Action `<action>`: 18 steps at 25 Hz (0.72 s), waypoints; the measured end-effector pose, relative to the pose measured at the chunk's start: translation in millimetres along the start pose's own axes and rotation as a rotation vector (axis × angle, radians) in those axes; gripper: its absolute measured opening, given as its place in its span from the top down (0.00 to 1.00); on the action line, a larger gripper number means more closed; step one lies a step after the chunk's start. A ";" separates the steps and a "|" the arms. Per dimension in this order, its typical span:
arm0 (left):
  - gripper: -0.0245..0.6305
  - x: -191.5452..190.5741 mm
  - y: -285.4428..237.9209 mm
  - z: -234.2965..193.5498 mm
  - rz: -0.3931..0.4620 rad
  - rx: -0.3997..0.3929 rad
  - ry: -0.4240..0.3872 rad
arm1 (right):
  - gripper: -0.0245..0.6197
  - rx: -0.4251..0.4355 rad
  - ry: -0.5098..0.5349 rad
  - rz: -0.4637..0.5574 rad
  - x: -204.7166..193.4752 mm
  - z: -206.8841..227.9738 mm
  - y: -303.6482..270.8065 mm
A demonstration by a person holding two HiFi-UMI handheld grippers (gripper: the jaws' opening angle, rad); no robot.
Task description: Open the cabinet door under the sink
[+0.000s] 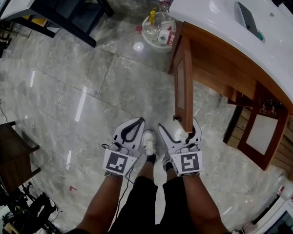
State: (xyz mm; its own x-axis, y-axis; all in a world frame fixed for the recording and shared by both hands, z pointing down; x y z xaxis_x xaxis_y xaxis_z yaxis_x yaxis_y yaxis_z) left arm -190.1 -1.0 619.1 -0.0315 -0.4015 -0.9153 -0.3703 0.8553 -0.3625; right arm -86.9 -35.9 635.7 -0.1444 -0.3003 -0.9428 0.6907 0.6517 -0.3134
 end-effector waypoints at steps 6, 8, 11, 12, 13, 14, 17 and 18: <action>0.93 6.3 8.3 -20.2 0.017 0.050 0.034 | 0.34 0.072 0.063 0.030 7.9 -29.1 -18.1; 0.93 7.3 10.5 -29.2 0.017 0.066 0.033 | 0.34 0.091 0.080 0.041 13.8 -37.3 -28.1; 0.93 10.0 13.8 -40.4 0.025 0.090 0.037 | 0.34 0.121 0.102 0.053 21.5 -47.1 -40.9; 0.93 10.9 14.7 -43.0 0.026 0.097 0.040 | 0.34 0.129 0.103 0.057 23.9 -49.6 -43.5; 0.93 11.8 15.6 -44.9 0.028 0.102 0.043 | 0.34 0.135 0.102 0.062 26.3 -51.8 -45.6; 0.93 12.8 16.5 -46.3 0.030 0.104 0.043 | 0.34 0.139 0.102 0.066 28.7 -53.9 -47.1; 0.93 15.9 18.5 -47.8 0.035 0.098 0.033 | 0.34 0.145 0.102 0.074 33.9 -58.0 -48.9; 0.93 17.2 18.8 -47.9 0.034 0.095 0.031 | 0.34 0.139 0.079 0.073 35.0 -57.6 -48.6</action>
State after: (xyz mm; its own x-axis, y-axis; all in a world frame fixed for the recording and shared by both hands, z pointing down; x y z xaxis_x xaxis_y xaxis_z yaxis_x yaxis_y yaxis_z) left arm -242.1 -7.5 604.9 -0.0713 -0.3805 -0.9220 -0.2784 0.8952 -0.3479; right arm -166.4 -38.0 611.4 -0.1416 -0.1960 -0.9703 0.7917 0.5660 -0.2299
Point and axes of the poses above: the fingertips, and each gripper's own axes: y backward along the fingers, z to its right, x out of its top, the point moved 2 cm from there along y, backward along the fingers, and after that the axes turned 3 degrees about y, right-handed, at the moved point
